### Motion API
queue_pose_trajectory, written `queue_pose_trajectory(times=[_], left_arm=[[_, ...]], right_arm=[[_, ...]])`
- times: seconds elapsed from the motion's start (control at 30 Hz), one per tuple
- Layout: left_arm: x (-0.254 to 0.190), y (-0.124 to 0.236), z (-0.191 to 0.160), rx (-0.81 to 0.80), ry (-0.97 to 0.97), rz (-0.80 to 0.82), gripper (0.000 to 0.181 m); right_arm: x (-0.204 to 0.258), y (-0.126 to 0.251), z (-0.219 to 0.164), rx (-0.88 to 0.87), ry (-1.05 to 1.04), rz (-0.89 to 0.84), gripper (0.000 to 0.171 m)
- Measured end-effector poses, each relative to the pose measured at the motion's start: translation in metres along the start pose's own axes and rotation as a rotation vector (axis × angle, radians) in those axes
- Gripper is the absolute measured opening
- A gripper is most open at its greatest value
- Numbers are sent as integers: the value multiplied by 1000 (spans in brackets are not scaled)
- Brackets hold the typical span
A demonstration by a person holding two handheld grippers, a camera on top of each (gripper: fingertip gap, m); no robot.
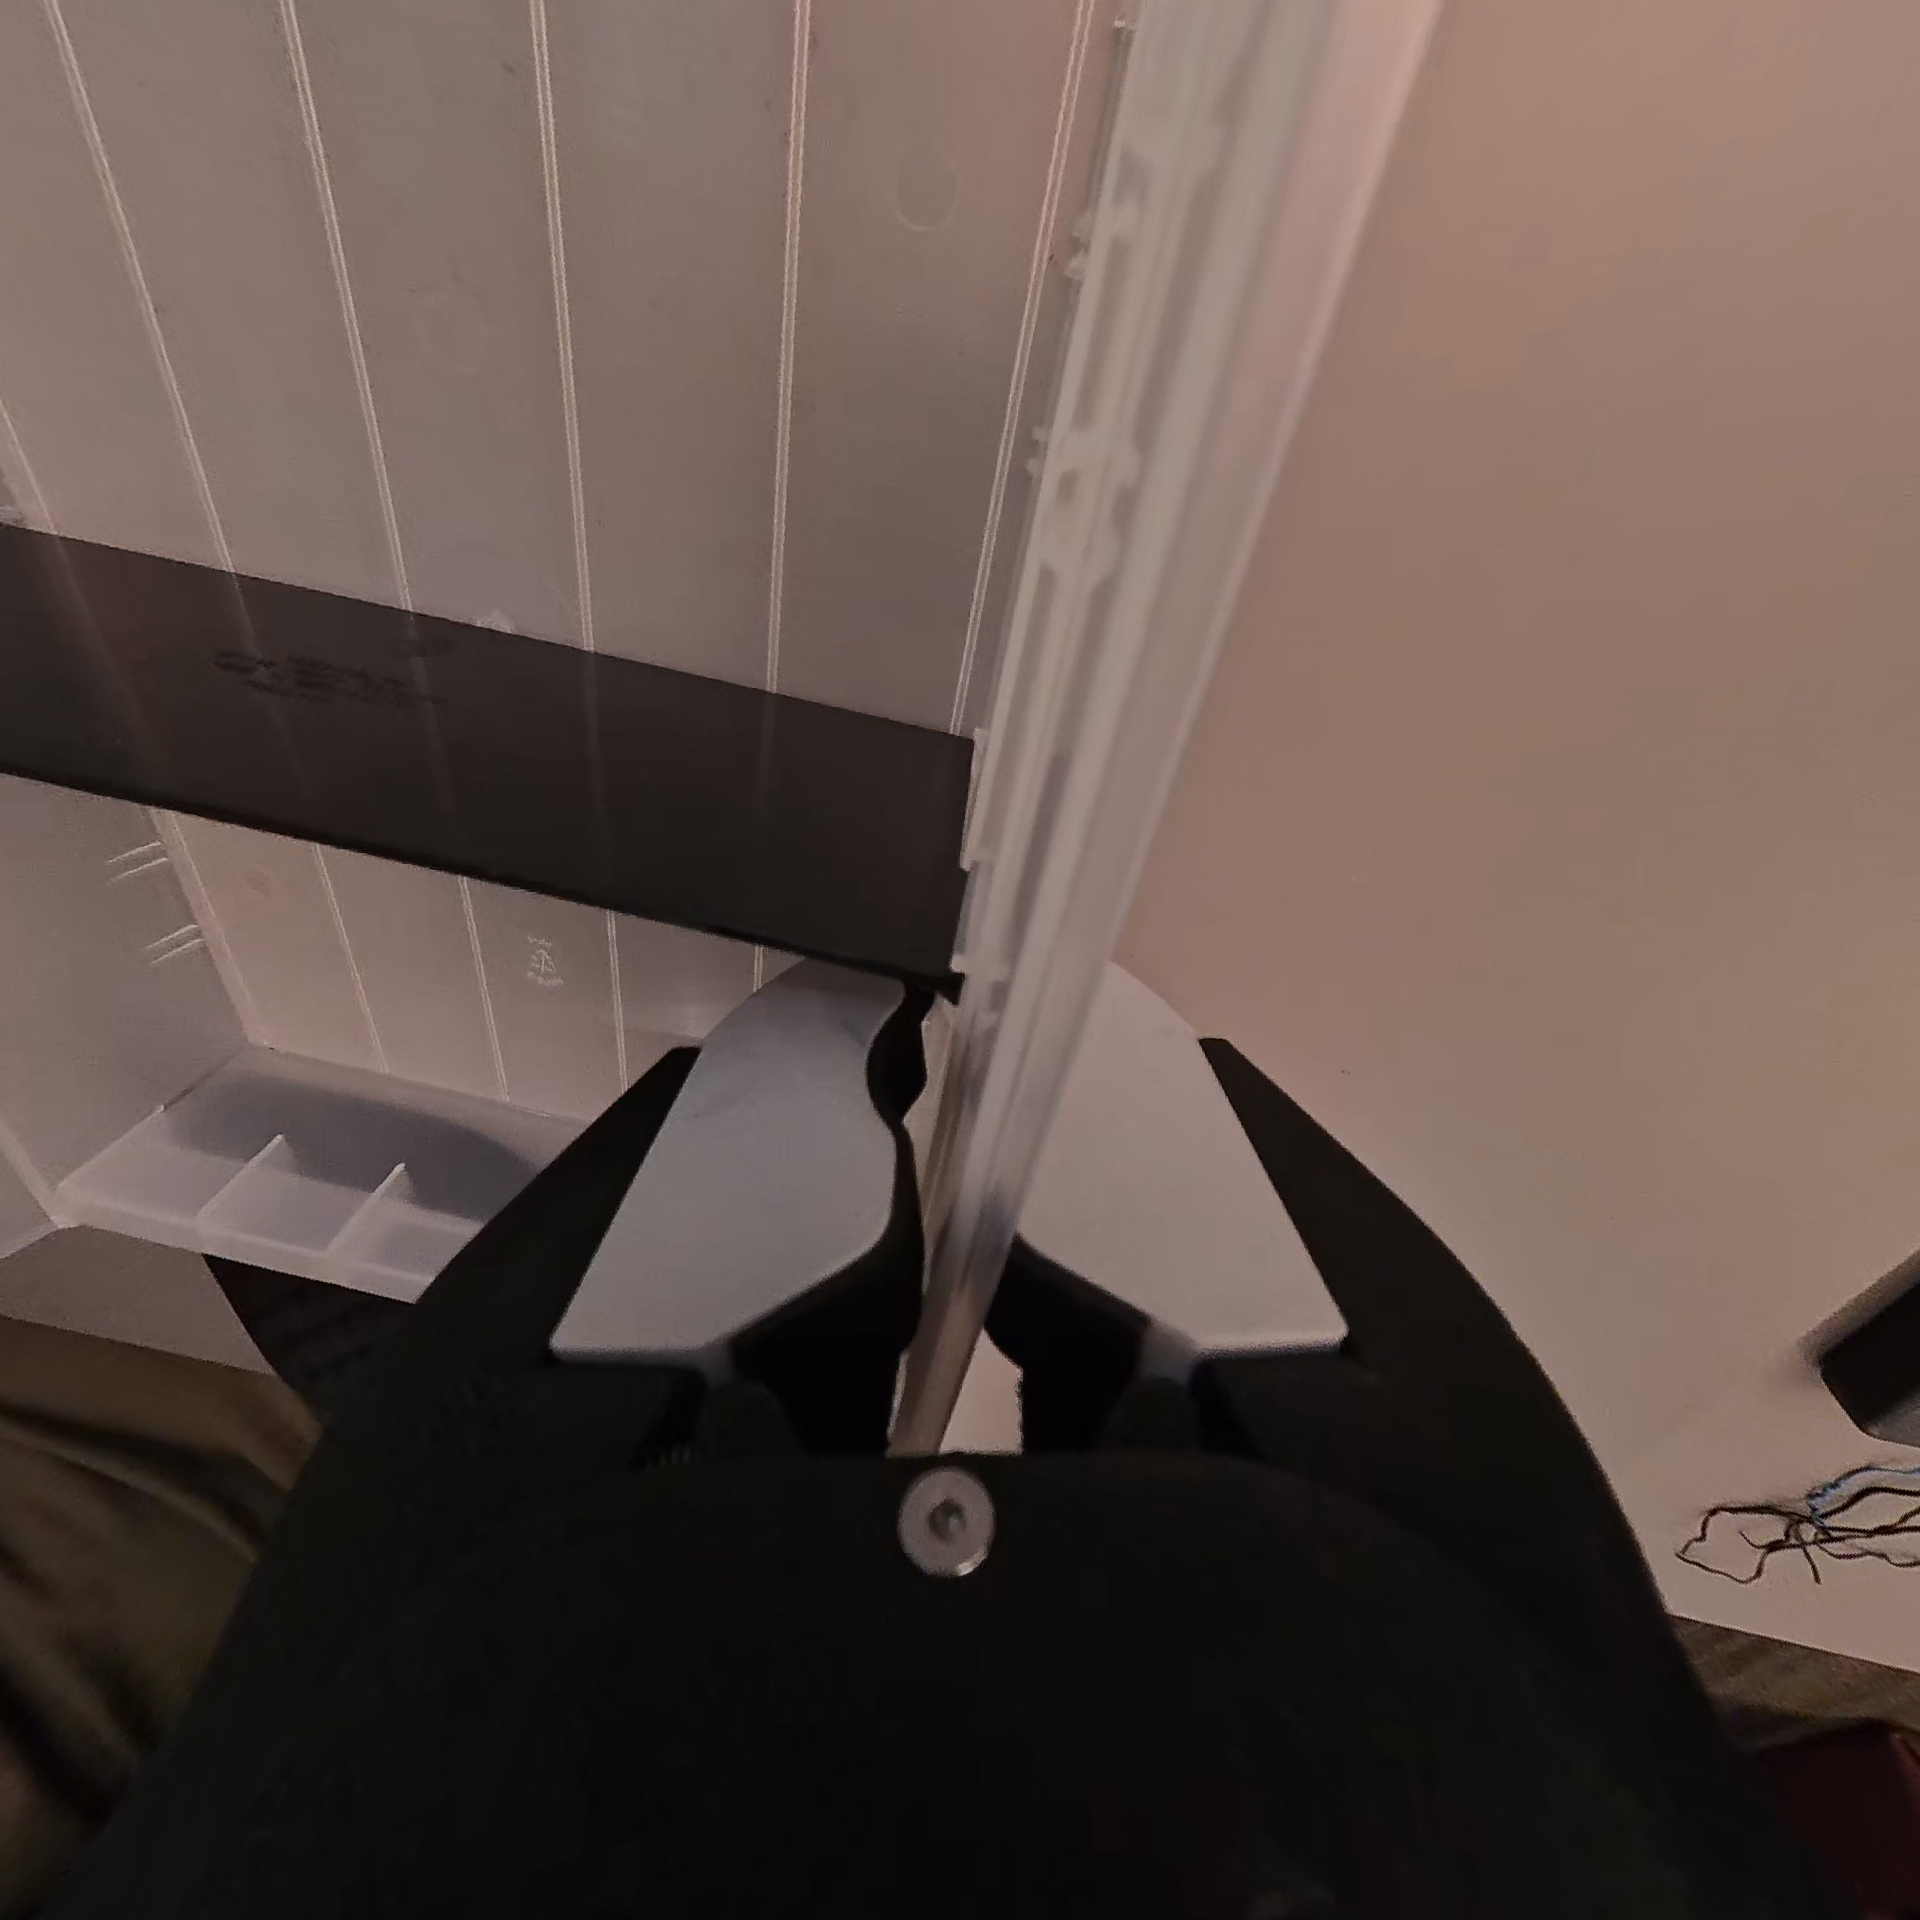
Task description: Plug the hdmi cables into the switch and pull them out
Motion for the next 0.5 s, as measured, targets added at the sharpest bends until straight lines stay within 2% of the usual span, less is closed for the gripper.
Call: queue_pose_trajectory(times=[0.2, 0.5], left_arm=[[5, -2, 2, -40, 27, -33, 8], [3, 3, -8, 10, 2, -56, 9]], right_arm=[[-1, 0, 2, 3, -25, -6, 5], [-1, 1, 3, 4, -33, -9, 5]])
Point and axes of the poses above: each gripper's, where its closed fingertips meet, y back along the fingers, z out of its top, x = y × z across the jaws, the point moved 10 cm from there along y, back along the fingers, and after that the axes turned 13 degrees about z, right-handed, at the moved point
